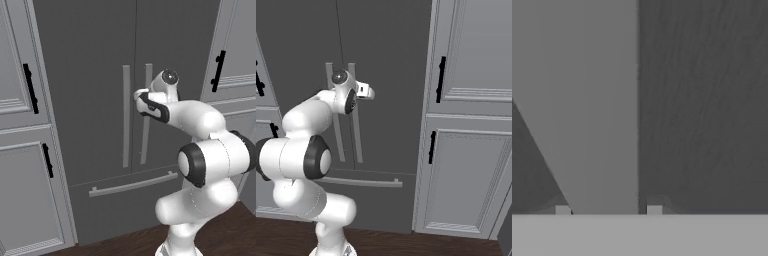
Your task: Grab a lemon wedge from the fridge and one ice cube from the ice bowl, and put them in the glass of lemonade.
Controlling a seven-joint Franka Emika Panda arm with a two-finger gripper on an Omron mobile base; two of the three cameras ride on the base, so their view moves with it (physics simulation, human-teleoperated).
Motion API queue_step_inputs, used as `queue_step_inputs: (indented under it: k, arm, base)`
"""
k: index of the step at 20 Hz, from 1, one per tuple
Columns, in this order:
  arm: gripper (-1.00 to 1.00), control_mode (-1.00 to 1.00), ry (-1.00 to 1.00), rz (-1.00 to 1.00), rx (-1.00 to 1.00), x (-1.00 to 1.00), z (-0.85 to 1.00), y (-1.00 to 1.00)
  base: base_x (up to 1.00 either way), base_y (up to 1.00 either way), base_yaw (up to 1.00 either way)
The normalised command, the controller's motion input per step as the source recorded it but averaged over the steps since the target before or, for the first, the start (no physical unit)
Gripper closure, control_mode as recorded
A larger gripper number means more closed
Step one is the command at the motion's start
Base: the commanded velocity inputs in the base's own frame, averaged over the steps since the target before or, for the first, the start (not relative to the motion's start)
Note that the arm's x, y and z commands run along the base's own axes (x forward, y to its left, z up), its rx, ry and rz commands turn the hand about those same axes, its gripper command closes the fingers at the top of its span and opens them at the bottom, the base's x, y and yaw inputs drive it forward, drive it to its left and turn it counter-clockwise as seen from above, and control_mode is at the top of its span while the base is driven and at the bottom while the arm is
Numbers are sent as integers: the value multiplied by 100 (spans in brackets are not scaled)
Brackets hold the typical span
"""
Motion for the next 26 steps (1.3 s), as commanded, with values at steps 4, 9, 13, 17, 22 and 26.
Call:
queue_step_inputs:
  k: [4,9,13,17,22,26]
  arm:
    - [100,-100,2,-12,0,-16,27,-94]
    - [100,-100,0,-18,1,-45,47,-100]
    - [100,-100,1,-20,6,-60,45,-100]
    - [100,-100,6,-20,12,-78,49,-100]
    - [100,-100,8,-18,14,-92,53,-100]
    - [100,-100,6,-17,14,-89,49,-100]
  base:
    - [0,0,0]
    - [0,0,0]
    - [0,0,0]
    - [0,0,0]
    - [0,0,0]
    - [0,0,0]
